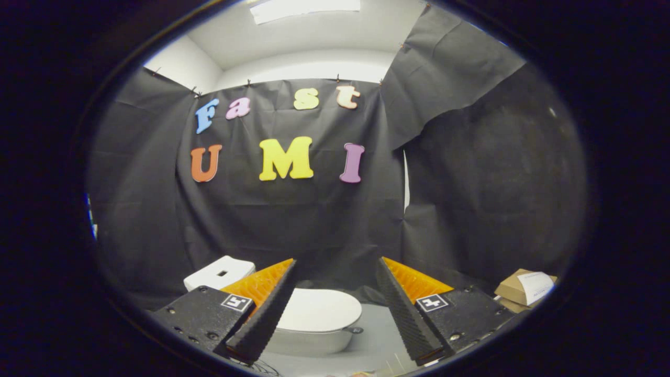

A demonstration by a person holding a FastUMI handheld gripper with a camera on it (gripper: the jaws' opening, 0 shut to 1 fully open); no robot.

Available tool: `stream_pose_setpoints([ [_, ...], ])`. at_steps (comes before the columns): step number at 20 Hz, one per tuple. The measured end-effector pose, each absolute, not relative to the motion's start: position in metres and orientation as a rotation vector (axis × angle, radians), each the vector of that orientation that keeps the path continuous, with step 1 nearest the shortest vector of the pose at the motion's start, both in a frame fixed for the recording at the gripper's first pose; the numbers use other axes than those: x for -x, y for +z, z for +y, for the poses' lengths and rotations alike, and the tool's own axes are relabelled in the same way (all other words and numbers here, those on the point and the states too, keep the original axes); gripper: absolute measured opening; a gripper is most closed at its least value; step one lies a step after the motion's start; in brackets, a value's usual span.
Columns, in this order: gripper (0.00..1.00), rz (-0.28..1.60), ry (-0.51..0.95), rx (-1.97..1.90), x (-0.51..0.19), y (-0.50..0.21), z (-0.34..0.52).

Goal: Open the toilet lid.

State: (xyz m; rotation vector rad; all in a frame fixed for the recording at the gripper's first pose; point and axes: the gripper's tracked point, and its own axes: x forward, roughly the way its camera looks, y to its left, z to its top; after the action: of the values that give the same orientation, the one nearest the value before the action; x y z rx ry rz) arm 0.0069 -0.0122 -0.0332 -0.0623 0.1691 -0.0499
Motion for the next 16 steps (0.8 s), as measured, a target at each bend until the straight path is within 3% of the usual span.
stream_pose_setpoints([
  [16,0.99,0.249,-0.044,0.080,-0.052,-0.087,-0.016],
])
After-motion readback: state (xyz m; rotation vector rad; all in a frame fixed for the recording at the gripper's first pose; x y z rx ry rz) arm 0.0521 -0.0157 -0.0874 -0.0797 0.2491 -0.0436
